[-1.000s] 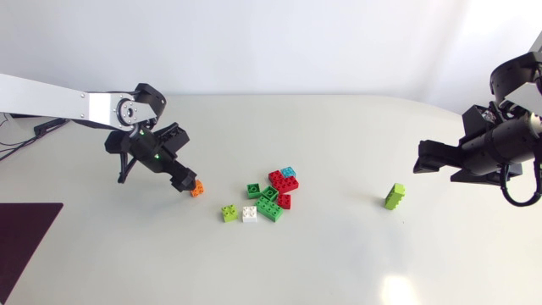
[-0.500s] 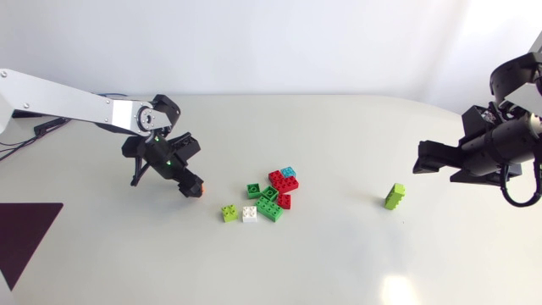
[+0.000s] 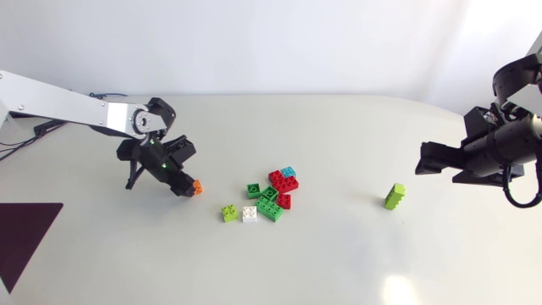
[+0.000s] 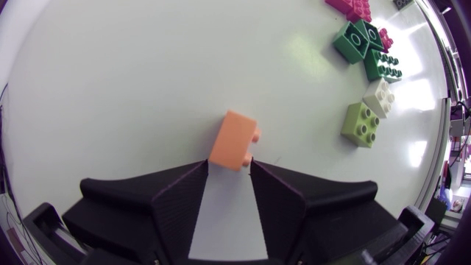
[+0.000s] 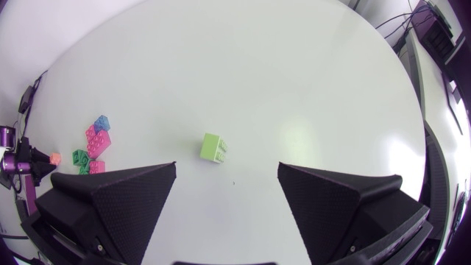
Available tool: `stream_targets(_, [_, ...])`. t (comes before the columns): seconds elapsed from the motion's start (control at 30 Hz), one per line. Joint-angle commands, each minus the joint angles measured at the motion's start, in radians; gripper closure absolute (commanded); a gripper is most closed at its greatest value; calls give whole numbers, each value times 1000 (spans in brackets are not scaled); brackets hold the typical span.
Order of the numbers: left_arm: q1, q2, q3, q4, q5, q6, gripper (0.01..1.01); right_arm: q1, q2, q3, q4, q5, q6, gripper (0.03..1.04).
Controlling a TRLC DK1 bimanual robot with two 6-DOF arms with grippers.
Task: Sort duplo bricks by size, large to the right and small to the left
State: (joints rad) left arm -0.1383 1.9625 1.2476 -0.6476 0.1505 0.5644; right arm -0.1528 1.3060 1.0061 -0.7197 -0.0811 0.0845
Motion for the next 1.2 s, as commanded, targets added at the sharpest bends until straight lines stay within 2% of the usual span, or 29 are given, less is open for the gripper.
stream_targets(0.0, [31,-85,-76,0,-2,42,682,-7,-5,-40,-7,-16,-15,70])
stream_targets(0.17, [92,-157,-166,-3,-8,117,682,-4,-13,-55,-6,-22,-14,69])
stream_targets(0.27, [101,-180,-163,-1,-6,135,651,1,-13,-54,-6,-22,-9,70])
stream_targets(0.3, [95,-177,-145,-3,-6,130,595,2,-13,-52,-6,-22,-8,70])
stream_targets(0.37, [74,-174,-114,-6,-8,120,79,4,-22,-54,-7,-22,-6,70])
stream_targets(0.4, [57,-171,-100,-6,-16,107,41,4,-30,-57,-7,-22,-8,70])
stream_targets(0.9, [-23,-13,64,-1,-60,97,48,-22,-16,-66,-1,-22,-34,70])
stream_targets(1.07, [-43,33,119,-3,-60,98,97,-22,-7,-63,6,-22,-35,69])
stream_targets(1.13, [-50,52,131,-3,-62,98,192,-25,-4,-60,6,-20,-37,70])
stream_targets(1.17, [-53,59,136,-4,-68,98,310,-27,-4,-60,6,-20,-37,69])
